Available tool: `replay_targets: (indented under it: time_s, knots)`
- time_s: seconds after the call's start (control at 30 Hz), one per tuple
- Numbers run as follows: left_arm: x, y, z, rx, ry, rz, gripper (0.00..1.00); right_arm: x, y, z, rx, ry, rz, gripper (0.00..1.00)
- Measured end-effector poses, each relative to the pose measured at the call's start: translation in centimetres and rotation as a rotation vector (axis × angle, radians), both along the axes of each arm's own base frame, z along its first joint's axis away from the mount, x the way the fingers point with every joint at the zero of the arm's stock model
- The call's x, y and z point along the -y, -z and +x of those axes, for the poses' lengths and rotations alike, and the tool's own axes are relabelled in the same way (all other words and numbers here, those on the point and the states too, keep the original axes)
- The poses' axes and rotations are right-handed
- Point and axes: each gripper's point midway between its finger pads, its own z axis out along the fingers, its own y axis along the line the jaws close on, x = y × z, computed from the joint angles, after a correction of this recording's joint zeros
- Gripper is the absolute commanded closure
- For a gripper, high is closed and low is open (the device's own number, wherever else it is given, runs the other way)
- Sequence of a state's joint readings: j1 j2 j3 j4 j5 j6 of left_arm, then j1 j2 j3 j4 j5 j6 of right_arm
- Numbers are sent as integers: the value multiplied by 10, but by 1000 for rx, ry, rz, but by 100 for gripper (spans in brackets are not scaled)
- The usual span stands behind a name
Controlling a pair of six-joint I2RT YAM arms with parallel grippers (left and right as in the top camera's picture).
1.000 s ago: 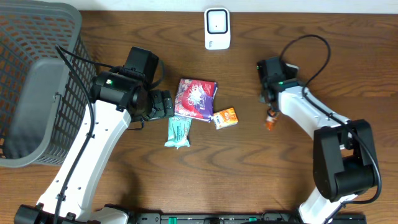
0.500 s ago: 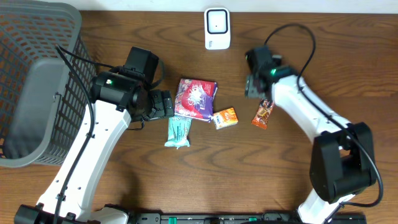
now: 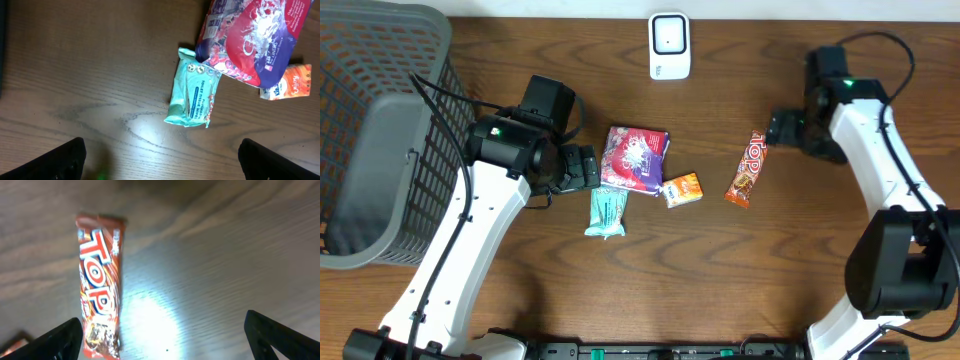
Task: Scan the item barcode
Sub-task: 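Regrasp the snack bar with the right gripper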
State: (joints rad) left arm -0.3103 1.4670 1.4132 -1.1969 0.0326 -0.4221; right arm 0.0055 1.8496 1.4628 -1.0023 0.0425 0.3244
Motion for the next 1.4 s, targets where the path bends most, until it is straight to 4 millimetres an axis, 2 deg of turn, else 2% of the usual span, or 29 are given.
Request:
replay_targets:
  time_s: [0.2,0.4,0.53,0.8,1.03,1.13,1.4]
  knots:
    - [0,0,0,0,0,0,2,-24,36,-5,16,-50,173,26]
    - [0,0,0,0,0,0,2,-33,63,-15,21,-17,233,31]
    - [0,0,0,0,0,0,2,-38,74,-13,54,2,270,32]
    - [0,0,0,0,0,0,2,-49,80,-4,141,4,338,45]
    - [0,0,0,0,0,0,2,-53,81,4,226,30,373,48]
    - [0,0,0,0,0,0,2,-55,82,5,253,44,387,55]
    - [0,0,0,0,0,0,2,-71,83,5,278,23,405,60]
